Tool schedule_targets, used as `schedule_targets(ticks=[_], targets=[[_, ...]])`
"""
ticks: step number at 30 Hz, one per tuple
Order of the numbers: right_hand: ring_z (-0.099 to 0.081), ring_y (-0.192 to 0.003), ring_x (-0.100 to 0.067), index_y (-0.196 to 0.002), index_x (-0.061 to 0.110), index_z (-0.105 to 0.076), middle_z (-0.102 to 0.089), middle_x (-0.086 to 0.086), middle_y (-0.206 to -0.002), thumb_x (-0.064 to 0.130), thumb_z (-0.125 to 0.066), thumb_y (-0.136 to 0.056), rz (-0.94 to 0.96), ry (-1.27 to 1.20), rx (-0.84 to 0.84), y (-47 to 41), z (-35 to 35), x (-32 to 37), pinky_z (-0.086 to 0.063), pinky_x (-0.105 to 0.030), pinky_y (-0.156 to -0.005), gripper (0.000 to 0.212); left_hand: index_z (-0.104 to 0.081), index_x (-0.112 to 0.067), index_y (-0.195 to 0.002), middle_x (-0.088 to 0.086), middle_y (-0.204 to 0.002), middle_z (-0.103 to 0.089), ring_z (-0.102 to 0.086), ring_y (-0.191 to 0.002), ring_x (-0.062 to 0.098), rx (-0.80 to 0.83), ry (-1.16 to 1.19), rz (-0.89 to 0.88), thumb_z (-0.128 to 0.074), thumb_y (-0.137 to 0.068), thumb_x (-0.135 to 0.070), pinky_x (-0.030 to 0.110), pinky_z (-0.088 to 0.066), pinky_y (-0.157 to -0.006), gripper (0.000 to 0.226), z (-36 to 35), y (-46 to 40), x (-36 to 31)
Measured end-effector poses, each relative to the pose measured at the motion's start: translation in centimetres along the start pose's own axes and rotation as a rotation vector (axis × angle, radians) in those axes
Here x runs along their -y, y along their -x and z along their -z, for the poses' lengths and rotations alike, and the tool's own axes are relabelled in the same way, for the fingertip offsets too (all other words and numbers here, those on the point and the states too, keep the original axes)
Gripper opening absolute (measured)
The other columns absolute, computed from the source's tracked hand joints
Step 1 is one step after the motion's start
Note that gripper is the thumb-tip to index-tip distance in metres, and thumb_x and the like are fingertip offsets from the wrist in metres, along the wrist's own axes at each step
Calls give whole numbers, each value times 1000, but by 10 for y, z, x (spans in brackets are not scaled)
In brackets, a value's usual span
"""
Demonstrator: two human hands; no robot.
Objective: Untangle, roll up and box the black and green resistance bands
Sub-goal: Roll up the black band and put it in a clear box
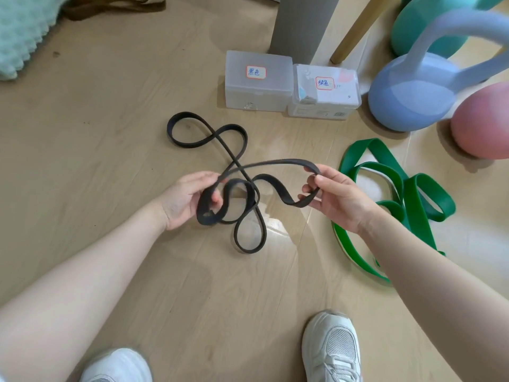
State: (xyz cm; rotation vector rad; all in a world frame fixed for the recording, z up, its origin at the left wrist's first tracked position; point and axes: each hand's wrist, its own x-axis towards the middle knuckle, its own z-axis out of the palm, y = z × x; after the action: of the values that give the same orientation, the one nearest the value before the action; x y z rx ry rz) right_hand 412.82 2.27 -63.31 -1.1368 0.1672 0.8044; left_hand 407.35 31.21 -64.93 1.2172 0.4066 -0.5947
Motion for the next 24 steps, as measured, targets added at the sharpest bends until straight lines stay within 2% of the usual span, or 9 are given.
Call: schedule_targets(ticks=[2,4,6,8,9,12,14,18,24], targets=[[-57,-74,-16,-90,17,-63,-59,2,-74,8,-65,-78,-25,224,-181,-2,10,-3,-47,-36,-83,15,-62,-18,-97,-4,-74,-66,-62,-74,9,-37,-384,-7,-60,-85,-15,23,-46,-77,12,4,-3,4],[-54,-72,-17,-79,18,-60,-59,0,-74,-1,-64,-80,-21,704,-377,-5,21,-12,-44,-29,-74,19,-62,-27,-93,-4,-89,-67,-62,-84,8,-85,-718,-19,-64,-84,-12,20,-47,-77,17,9,-5,13],[-52,-72,-19,-73,18,-58,-59,-2,-76,0,-64,-79,-6,1070,-497,-4,35,-26,-41,-28,-65,20,-59,-32,-93,-4,-98,-64,-60,-92,9,-92,-781,-18,-67,-82,-15,19,-47,-80,21,14,-5,25],[-56,-81,-23,-78,20,-60,-61,-4,-84,9,-65,-79,-54,1360,-404,2,44,-42,-43,-30,-69,13,-59,-30,-99,-3,-104,-62,-57,-97,10,-137,-666,-13,-65,-84,-21,17,-44,-81,18,16,-4,37],[-57,-87,-24,-83,21,-63,-61,-4,-89,16,-68,-79,-130,1489,-243,5,45,-48,-45,-32,-74,8,-59,-25,-103,-2,-105,-62,-57,-98,11,-197,-620,-14,-61,-88,-23,16,-43,-80,16,17,-6,40],[-57,-89,-13,-89,26,-68,-62,5,-92,48,-68,-76,-446,1512,185,6,28,-55,-46,-30,-83,25,-57,-15,-117,3,-117,-60,-53,-107,16,-428,-657,-56,-43,-97,-25,22,-38,-87,26,19,-18,44],[-58,-83,-11,-78,31,-65,-63,8,-86,55,-57,-82,-369,1469,89,-3,10,-53,-49,-30,-78,26,-52,-12,-125,5,-124,-56,-51,-109,17,-542,-688,-79,-41,-98,-22,24,-36,-90,31,18,-28,43],[-59,-90,-24,-98,14,-63,-63,-6,-99,30,-47,-94,-11,1448,-323,-35,-19,-61,-50,-39,-78,24,-47,-15,-131,5,-124,-56,-52,-109,18,-545,-720,12,-50,-94,-28,29,-40,-90,39,15,-48,41],[-48,-111,-26,-122,15,-53,-48,-7,-126,21,-48,-94,183,1424,-209,-72,-66,-78,-45,-39,-88,28,-54,-16,-123,4,-118,-60,-57,-105,21,-445,-883,23,-63,-86,-30,30,-47,-85,41,7,-56,41]])
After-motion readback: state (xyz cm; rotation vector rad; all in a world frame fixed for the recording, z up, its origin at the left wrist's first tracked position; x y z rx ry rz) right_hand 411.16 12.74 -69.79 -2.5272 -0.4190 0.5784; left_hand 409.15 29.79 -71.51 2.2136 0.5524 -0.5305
